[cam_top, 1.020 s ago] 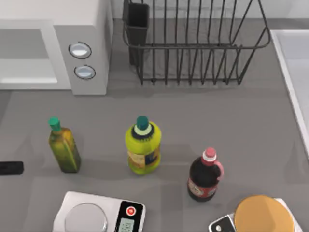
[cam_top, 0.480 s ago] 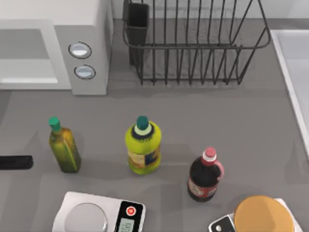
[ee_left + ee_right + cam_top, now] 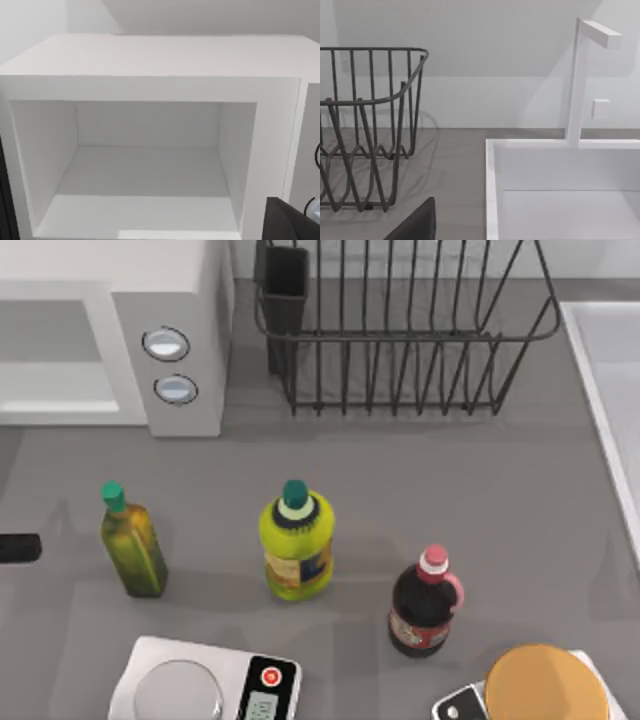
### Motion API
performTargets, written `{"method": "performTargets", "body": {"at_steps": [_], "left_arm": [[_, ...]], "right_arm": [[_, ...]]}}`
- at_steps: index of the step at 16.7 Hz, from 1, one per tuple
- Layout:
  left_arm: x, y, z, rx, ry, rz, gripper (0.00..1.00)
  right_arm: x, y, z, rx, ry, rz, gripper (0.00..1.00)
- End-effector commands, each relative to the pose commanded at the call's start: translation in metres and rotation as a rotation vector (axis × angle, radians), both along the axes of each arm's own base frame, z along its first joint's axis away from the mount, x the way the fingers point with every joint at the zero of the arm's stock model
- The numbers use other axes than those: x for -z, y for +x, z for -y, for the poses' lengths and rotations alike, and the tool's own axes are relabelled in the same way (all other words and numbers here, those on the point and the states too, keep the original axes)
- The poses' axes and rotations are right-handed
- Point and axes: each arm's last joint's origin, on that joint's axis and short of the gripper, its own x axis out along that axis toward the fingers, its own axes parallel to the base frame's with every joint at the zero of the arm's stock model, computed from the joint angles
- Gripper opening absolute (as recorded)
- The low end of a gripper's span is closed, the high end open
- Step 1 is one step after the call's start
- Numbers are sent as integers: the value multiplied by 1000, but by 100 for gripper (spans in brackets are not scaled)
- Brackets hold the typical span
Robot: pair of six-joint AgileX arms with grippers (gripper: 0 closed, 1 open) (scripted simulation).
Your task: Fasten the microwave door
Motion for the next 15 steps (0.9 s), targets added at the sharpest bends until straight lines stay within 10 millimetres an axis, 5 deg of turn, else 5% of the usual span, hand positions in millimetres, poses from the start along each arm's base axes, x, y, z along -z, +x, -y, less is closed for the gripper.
{"method": "performTargets", "body": {"at_steps": [9,12,15], "left_arm": [[-10,9,-9,-20,64,-65,0],[-30,29,-34,-66,181,-206,0],[-55,54,-85,-120,268,-396,0]], "right_arm": [[0,0,0,0,0,0,100],[0,0,0,0,0,0,100],[0,0,0,0,0,0,100]]}}
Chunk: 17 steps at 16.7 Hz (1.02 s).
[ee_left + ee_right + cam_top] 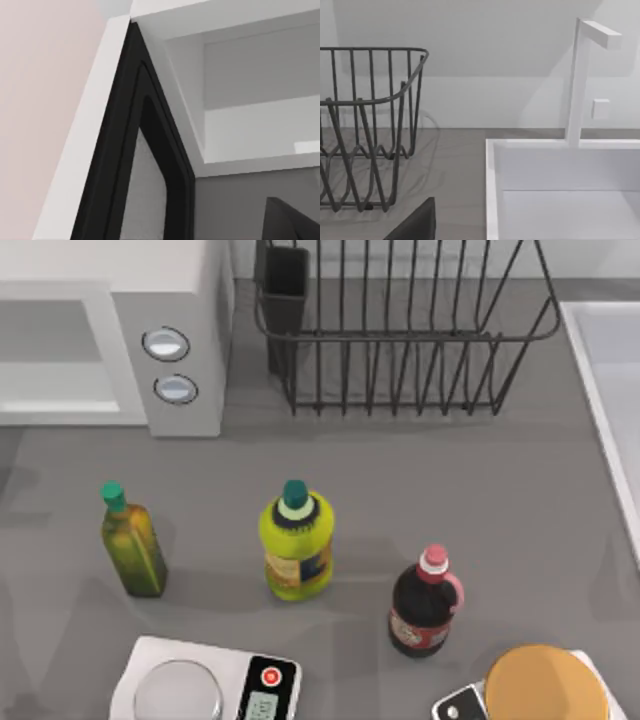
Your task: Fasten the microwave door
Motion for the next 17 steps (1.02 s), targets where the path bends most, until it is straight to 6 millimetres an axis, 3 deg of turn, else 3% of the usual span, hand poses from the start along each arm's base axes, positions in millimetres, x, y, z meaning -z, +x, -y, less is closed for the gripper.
{"method": "performTargets", "body": {"at_steps": [3,6,9,13,17], "left_arm": [[-17,15,-72,-48,-2,-180,0],[-22,13,-145,-57,-79,-305,0],[-17,7,-197,-23,-182,-365,0],[-9,3,-228,26,-283,-388,0],[-8,3,-230,33,-292,-389,0]], "right_arm": [[0,0,0,0,0,0,100],[0,0,0,0,0,0,100],[0,0,0,0,0,0,100],[0,0,0,0,0,0,100],[0,0,0,0,0,0,100]]}}
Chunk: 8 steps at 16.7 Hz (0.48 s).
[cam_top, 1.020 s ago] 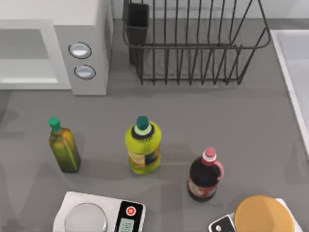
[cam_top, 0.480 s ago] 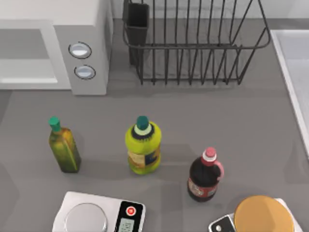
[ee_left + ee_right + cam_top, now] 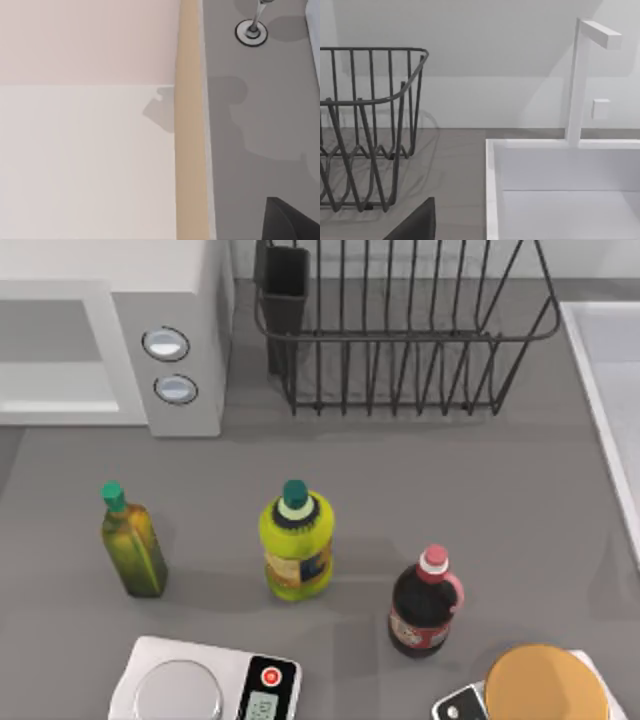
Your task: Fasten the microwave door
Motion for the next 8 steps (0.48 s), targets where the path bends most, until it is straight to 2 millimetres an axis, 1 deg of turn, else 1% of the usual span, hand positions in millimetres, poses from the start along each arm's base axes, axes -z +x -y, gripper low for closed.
{"method": "performTargets", "body": {"at_steps": [2,3,5,8], "left_arm": [[1,1,1,3,3,-1,0],[5,1,1,3,1,-3,0],[21,2,-1,2,-1,-3,0],[55,3,-4,1,6,2,0]], "right_arm": [[0,0,0,0,0,0,100],[0,0,0,0,0,0,100],[0,0,0,0,0,0,100],[0,0,0,0,0,0,100]]}}
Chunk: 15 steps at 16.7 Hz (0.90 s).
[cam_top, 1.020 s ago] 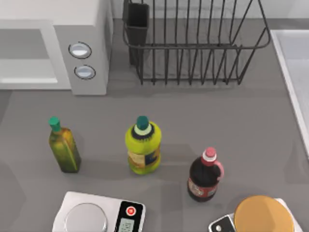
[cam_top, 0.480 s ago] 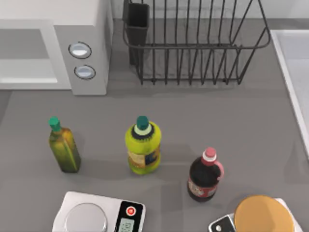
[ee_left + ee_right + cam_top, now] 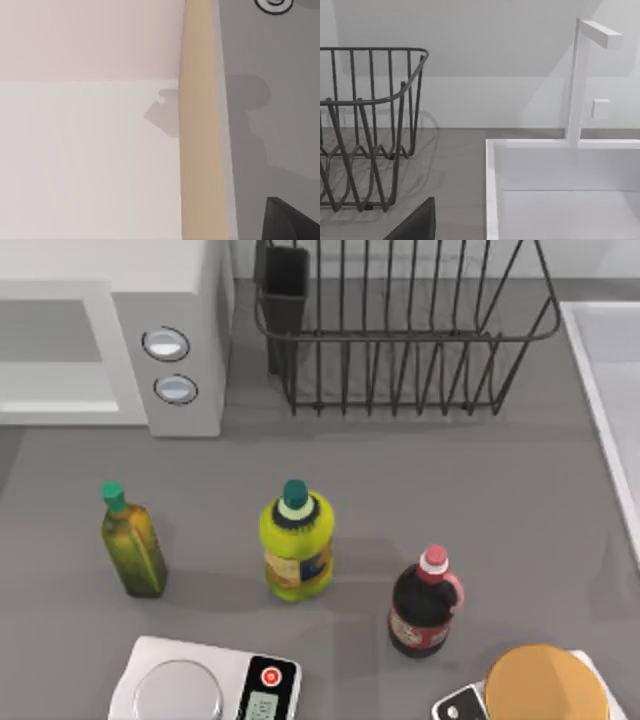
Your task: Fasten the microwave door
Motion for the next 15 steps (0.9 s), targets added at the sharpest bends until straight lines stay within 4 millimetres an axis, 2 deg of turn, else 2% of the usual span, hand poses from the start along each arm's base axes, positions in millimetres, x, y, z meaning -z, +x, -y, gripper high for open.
{"method": "performTargets", "body": {"at_steps": [3,5,11,13,15], "left_arm": [[32,-1,1,-1,4,3,0],[44,-3,3,-1,-5,-1,0],[42,-1,9,3,-2,0,0],[39,2,25,4,3,1,0],[40,2,49,4,-1,-2,0]], "right_arm": [[0,0,0,0,0,0,100],[0,0,0,0,0,0,100],[0,0,0,0,0,0,100],[0,0,0,0,0,0,100],[0,0,0,0,0,0,100]]}}
